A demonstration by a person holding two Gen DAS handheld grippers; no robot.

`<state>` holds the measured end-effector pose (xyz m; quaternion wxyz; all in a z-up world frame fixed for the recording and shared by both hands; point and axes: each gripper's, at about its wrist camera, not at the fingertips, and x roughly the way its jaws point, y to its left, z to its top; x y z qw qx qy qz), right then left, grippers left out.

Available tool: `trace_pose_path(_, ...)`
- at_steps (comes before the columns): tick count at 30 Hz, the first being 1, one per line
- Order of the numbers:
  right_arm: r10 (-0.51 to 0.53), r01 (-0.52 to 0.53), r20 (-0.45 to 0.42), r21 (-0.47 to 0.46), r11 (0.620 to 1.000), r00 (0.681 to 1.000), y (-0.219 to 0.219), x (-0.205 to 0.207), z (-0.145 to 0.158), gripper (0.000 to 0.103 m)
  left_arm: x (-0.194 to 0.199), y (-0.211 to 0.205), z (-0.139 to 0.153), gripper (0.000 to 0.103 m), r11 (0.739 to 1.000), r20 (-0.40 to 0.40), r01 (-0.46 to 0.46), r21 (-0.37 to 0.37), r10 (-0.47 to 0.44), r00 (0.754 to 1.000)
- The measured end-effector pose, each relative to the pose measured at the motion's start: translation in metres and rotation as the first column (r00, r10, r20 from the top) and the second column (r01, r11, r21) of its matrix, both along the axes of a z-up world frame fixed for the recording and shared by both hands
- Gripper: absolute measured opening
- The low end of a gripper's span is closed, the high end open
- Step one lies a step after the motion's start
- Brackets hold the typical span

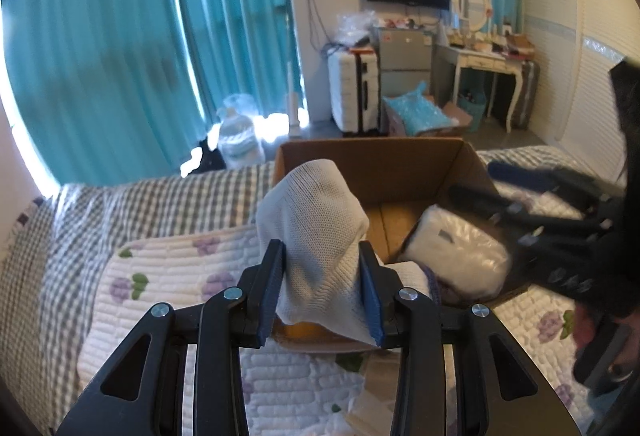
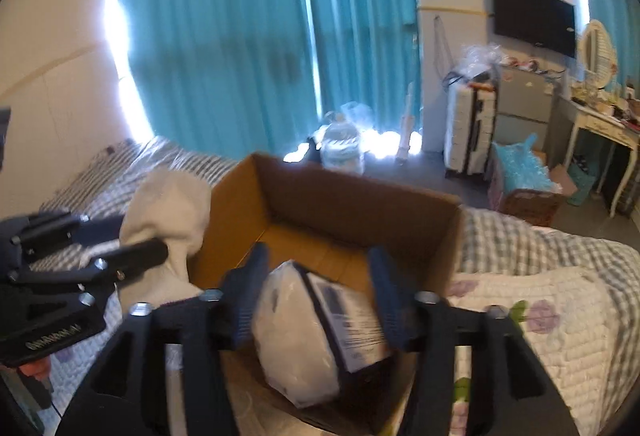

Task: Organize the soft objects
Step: 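Carry the sock and labeled box into the cardboard box and open both tools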

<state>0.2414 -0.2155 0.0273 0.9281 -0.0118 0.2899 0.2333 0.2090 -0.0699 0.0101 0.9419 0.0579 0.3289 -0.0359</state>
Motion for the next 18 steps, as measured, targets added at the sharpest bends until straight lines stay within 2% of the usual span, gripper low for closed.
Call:
trace_pose_path(2, -0.03, 0.03, 0.025, 0.008, 1.0, 0.999, -0.009, -0.004, 0.013, 0.059, 0.005, -0.006, 0.003, 0.041, 1.0, -0.004, 0.008, -0.014, -0.008, 1.0)
trace_pose_path(5, -0.072, 0.071, 0.051, 0.023, 0.997, 0.996, -0.02, -0.013, 0.032, 0.06, 0.015, -0.008, 0.009, 0.042, 0.996, 0.002, 0.039, -0.081, -0.039, 0.999)
trace_pose_path(6, -0.081, 0.08, 0.056, 0.031, 0.996, 0.995, -0.024, -0.017, 0.038, 0.064, 0.018, -0.01, 0.011, 0.046, 0.994, 0.003, 0.036, -0.098, -0.036, 0.999)
trace_pose_path(8, -0.102, 0.1, 0.071, 0.034, 0.994, 0.992, -0.03, -0.028, 0.048, 0.072, 0.014, -0.009, 0.018, 0.077, 0.992, 0.043, 0.023, -0.12, -0.018, 0.999)
trace_pose_path(10, -0.11, 0.109, 0.088, 0.018, 0.994, 0.99, -0.036, -0.039, 0.055, 0.082, 0.004, -0.007, 0.028, 0.089, 0.993, 0.102, 0.01, -0.119, 0.002, 0.995)
trace_pose_path(13, -0.13, 0.132, 0.116, -0.011, 0.991, 0.985, -0.042, -0.06, 0.069, 0.087, -0.014, -0.007, 0.041, 0.09, 0.997, 0.117, 0.003, -0.077, 0.006, 0.993)
trace_pose_path(16, -0.153, 0.155, 0.111, -0.013, 0.988, 0.982, -0.051, -0.083, 0.085, 0.094, -0.042, -0.006, 0.056, 0.09, 1.0, 0.145, 0.01, -0.025, -0.006, 0.989)
trace_pose_path(18, -0.141, 0.143, 0.097, -0.009, 0.99, 0.985, -0.053, -0.101, 0.098, 0.094, -0.064, -0.003, 0.069, 0.09, 1.0, 0.155, 0.023, -0.002, -0.022, 0.988)
